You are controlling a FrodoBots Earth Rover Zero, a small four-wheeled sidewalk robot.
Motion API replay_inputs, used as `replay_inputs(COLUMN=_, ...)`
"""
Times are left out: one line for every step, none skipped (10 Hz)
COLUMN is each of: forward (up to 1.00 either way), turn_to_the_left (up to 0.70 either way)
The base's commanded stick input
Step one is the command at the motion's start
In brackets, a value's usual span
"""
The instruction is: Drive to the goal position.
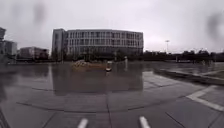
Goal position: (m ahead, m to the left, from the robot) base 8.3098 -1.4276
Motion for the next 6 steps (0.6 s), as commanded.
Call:
replay_inputs(forward=1.0, turn_to_the_left=0.0)
replay_inputs(forward=1.0, turn_to_the_left=0.0)
replay_inputs(forward=1.0, turn_to_the_left=0.0)
replay_inputs(forward=1.0, turn_to_the_left=0.0)
replay_inputs(forward=1.0, turn_to_the_left=0.0)
replay_inputs(forward=1.0, turn_to_the_left=0.0)
